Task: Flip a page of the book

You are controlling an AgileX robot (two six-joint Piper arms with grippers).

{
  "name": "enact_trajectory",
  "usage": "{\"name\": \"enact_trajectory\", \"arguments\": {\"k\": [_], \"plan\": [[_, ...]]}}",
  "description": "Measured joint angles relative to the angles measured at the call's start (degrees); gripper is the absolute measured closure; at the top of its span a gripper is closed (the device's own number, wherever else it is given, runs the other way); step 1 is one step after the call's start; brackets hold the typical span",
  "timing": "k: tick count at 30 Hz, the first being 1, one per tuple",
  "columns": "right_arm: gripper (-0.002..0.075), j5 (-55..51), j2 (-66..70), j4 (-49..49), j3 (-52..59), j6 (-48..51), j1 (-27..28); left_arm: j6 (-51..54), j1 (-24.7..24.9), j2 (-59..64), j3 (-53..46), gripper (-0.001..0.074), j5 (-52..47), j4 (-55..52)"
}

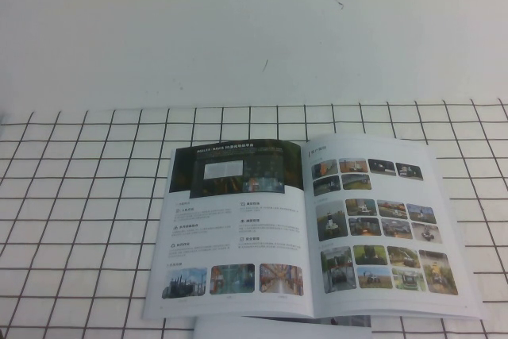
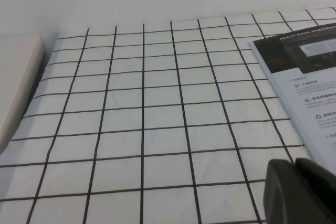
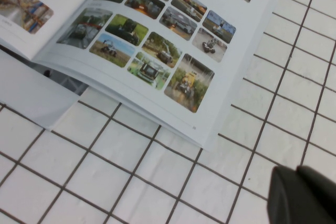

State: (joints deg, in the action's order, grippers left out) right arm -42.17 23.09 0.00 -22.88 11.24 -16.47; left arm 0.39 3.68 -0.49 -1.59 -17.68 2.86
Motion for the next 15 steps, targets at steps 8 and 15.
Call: {"name": "enact_trajectory", "arguments": {"k": [8, 15], "plan": [[0.0727, 0.0, 0.0, 0.0, 0.0, 0.0, 0.0, 0.0, 0.0, 0.0, 0.1, 0.0738, -0.3, 0.5], [0.0727, 0.0, 0.0, 0.0, 0.0, 0.0, 0.0, -0.4, 0.0, 0.0, 0.1, 0.0738, -0.4, 0.7]]}}
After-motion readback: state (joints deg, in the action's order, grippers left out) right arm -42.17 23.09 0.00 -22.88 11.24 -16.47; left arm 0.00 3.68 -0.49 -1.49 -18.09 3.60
